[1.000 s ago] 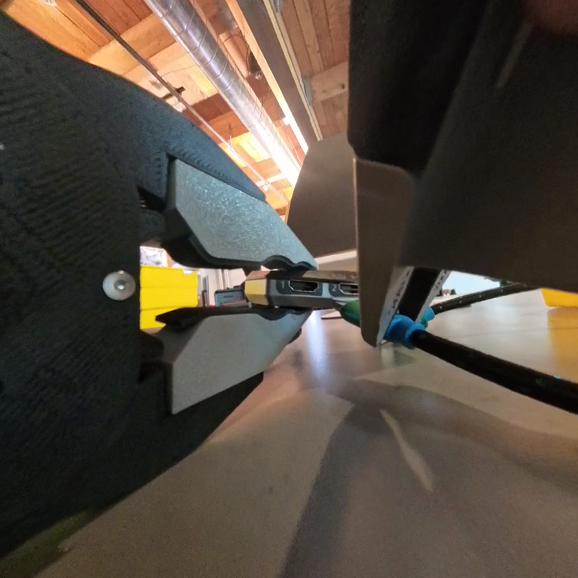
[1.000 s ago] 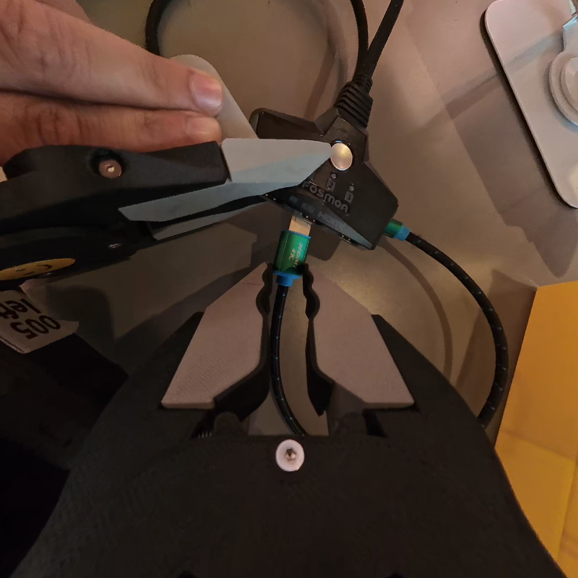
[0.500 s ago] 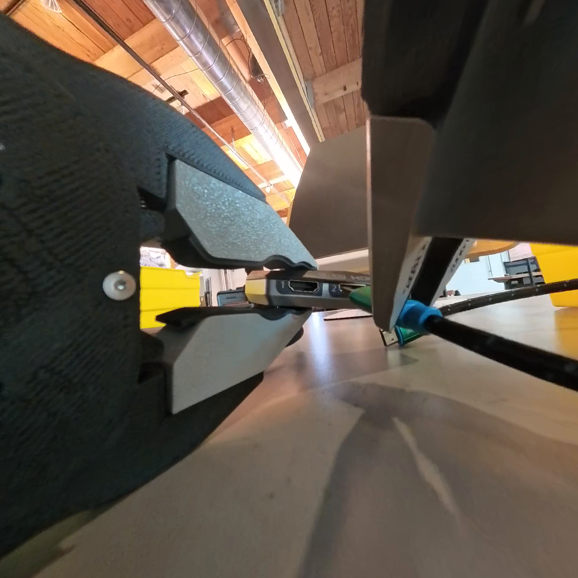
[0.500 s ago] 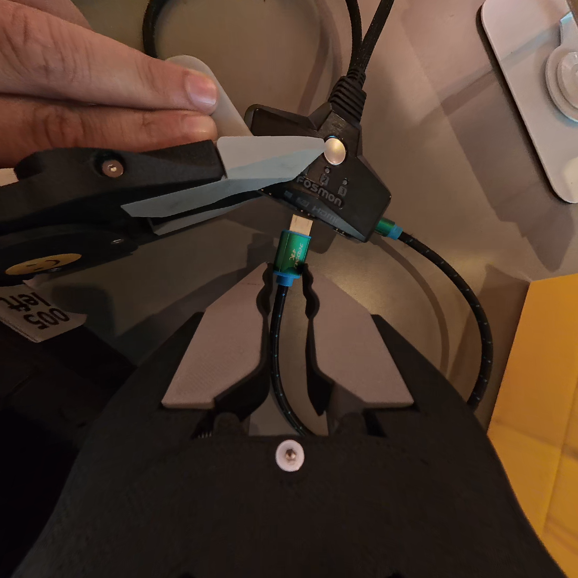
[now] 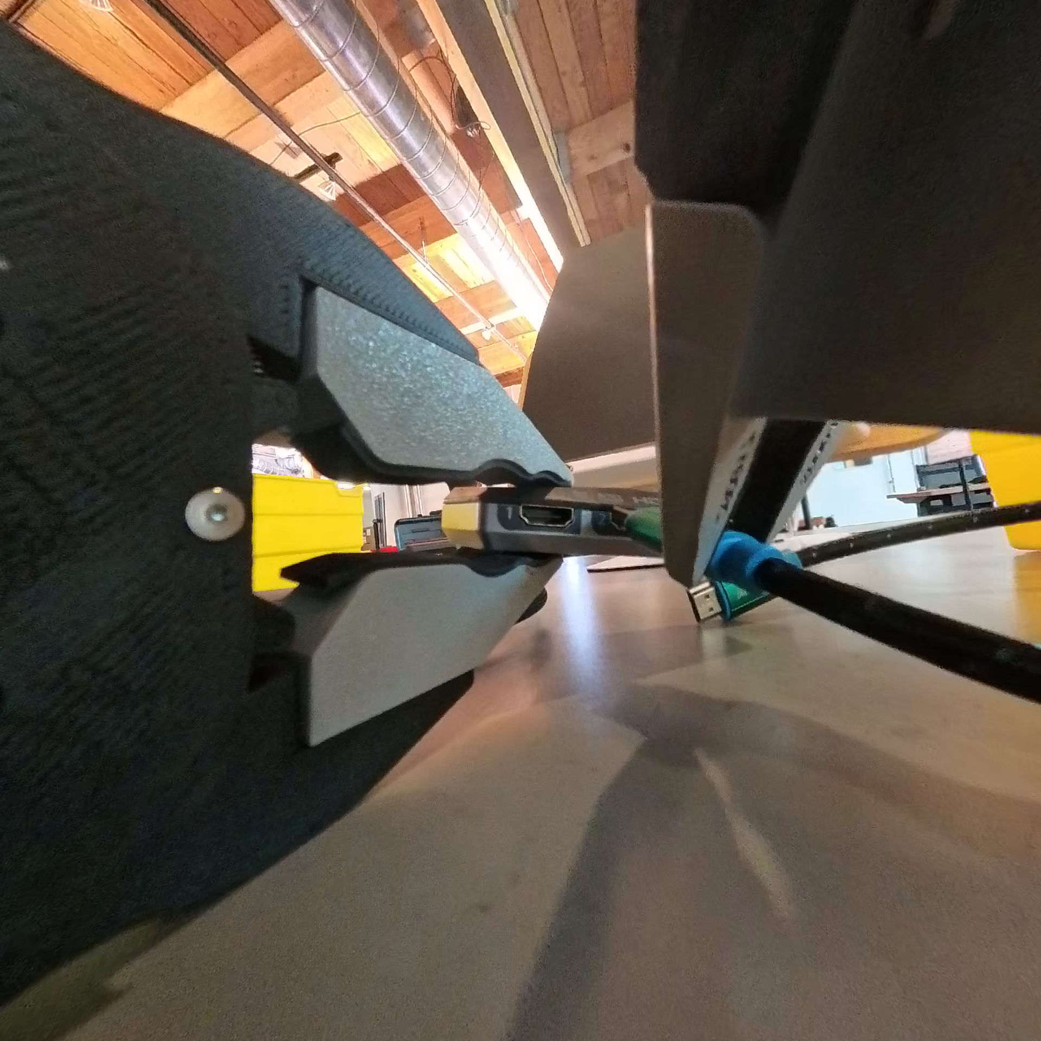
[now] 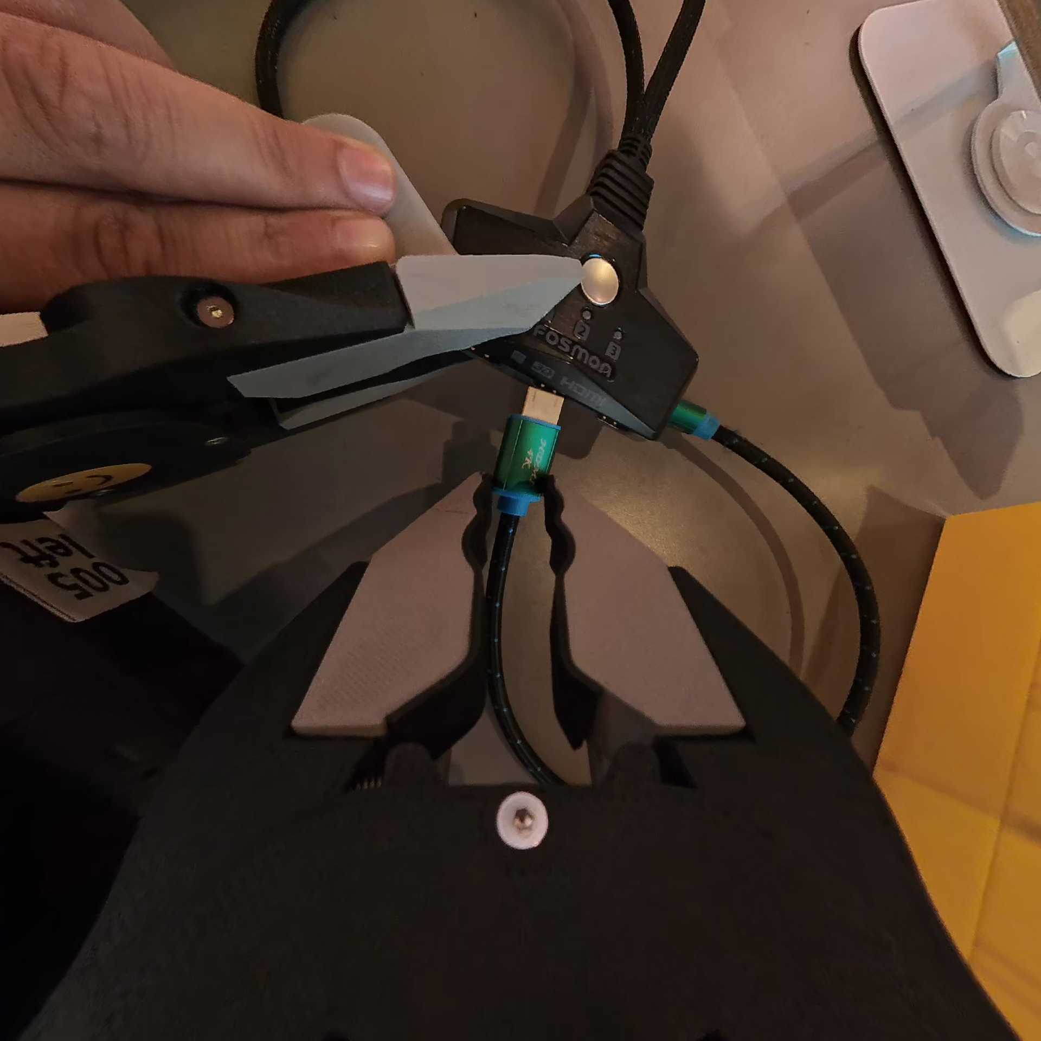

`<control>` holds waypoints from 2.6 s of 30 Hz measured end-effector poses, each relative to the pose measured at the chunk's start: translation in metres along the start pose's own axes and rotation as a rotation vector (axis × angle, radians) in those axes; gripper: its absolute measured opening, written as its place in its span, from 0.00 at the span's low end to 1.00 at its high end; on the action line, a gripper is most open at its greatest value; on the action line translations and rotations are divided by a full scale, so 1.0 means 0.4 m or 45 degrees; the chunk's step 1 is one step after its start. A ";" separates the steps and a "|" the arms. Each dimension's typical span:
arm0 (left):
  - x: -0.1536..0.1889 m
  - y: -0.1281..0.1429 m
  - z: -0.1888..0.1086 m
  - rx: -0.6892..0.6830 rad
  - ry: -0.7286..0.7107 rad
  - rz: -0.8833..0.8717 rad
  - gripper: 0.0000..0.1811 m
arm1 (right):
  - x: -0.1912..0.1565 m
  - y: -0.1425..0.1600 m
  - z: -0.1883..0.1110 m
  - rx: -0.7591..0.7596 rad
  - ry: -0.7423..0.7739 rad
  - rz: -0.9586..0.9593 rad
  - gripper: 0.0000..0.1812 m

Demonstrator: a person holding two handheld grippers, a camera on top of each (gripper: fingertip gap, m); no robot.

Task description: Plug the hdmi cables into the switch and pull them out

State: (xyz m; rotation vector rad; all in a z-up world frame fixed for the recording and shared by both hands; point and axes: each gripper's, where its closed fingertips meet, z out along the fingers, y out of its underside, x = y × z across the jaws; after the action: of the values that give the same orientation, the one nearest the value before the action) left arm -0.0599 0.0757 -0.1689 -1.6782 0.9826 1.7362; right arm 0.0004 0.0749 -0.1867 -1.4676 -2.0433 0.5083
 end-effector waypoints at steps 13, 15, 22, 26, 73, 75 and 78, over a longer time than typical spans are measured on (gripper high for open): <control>-0.003 -0.009 -0.001 -0.007 -0.011 0.023 0.10 | 0.006 0.010 -0.001 -0.121 -0.025 -0.032 0.09; -0.003 -0.016 0.002 -0.019 -0.004 0.021 0.10 | 0.013 0.017 -0.003 -0.229 -0.047 -0.040 0.09; 0.005 -0.020 0.010 -0.020 0.037 -0.021 0.10 | 0.019 0.024 -0.003 -0.429 -0.149 -0.087 0.08; 0.006 -0.021 0.010 -0.014 0.042 -0.030 0.10 | 0.016 0.023 -0.006 -0.395 -0.181 -0.073 0.08; 0.036 -0.006 0.014 -0.020 0.170 -0.160 0.10 | 0.068 0.036 -0.019 0.129 -0.232 -0.043 0.14; 0.036 -0.009 0.013 -0.012 0.171 -0.162 0.10 | 0.075 0.038 -0.027 0.224 -0.409 0.105 0.16; 0.036 -0.009 0.012 -0.010 0.168 -0.164 0.10 | 0.092 0.052 -0.012 0.235 -0.635 0.293 0.17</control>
State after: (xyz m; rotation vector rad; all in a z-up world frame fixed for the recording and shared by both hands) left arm -0.0612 0.0800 -0.1837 -1.8389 0.9043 1.5653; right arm 0.0101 0.1165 -0.1871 -1.5838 -2.1188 1.2282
